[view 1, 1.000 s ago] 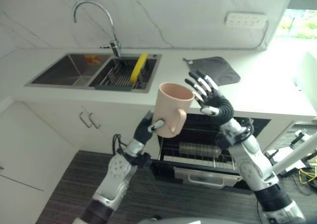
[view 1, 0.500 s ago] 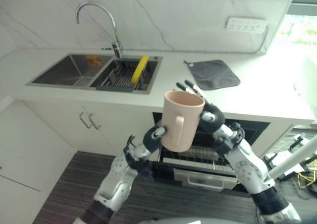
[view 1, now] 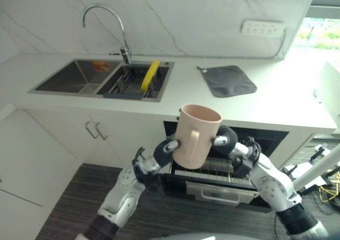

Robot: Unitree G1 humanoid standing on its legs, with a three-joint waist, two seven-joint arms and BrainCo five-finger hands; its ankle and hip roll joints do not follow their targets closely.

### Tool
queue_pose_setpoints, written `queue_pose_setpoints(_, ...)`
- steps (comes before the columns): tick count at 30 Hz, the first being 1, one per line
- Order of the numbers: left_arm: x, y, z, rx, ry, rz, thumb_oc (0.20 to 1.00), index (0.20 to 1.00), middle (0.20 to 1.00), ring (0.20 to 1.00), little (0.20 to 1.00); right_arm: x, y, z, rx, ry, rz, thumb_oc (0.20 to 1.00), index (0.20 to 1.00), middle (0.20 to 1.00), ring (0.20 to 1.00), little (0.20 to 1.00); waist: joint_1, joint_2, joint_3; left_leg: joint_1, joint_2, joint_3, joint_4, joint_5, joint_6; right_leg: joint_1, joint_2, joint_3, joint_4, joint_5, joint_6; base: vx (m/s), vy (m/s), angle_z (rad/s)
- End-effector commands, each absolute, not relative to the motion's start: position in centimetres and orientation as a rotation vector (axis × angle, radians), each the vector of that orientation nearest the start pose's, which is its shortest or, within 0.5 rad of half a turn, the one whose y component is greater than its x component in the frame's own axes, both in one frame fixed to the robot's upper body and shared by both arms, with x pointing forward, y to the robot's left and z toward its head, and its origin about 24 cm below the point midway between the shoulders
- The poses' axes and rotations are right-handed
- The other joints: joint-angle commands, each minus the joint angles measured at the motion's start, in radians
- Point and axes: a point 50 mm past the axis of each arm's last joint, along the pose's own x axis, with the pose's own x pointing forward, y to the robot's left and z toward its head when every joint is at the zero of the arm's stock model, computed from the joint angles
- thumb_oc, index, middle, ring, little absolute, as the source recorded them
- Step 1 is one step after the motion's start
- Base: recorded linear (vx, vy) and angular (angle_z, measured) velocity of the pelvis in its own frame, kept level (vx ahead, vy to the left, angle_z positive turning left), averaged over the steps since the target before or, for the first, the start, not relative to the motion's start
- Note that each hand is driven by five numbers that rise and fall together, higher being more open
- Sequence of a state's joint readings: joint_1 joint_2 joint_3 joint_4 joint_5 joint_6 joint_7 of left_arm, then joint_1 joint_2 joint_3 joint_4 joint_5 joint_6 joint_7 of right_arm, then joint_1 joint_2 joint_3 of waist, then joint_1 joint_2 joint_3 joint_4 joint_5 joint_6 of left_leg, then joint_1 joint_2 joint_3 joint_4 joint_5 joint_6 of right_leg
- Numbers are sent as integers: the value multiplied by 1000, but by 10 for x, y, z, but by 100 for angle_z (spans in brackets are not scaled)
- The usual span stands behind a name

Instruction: Place the dishes in the dishwasher.

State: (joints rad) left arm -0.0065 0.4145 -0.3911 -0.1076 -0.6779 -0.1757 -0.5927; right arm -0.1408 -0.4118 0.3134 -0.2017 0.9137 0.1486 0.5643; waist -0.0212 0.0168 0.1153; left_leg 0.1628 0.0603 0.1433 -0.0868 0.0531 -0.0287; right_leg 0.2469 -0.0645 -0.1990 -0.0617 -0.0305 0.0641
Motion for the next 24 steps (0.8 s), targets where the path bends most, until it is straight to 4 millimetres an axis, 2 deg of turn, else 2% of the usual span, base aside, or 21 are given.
queue_pose_setpoints(1,238,117,88,-180,-252,-886,200,200,200,200,200,239,-93,126,455,-165,1136,1000,1000,1000,1000,1000,1,-16,1,79,8,53,14,-79,6,-46,-39,-31,27,34,38,0,0,0)
queue_pose_setpoints(7,241,123,83,-72,-218,-849,200,200,200,200,200,239,-96,126,424,-164,1131,1000,1000,1000,1000,1000,3,-12,1,77,7,49,17,-78,6,-47,-39,-29,28,32,38,0,0,0)
queue_pose_setpoints(24,242,128,70,3,-151,-805,200,200,200,200,200,238,-96,130,372,-183,1160,1000,1000,1000,1000,1000,6,-9,3,73,5,46,19,-79,8,-49,-40,-28,28,32,40,0,0,0)
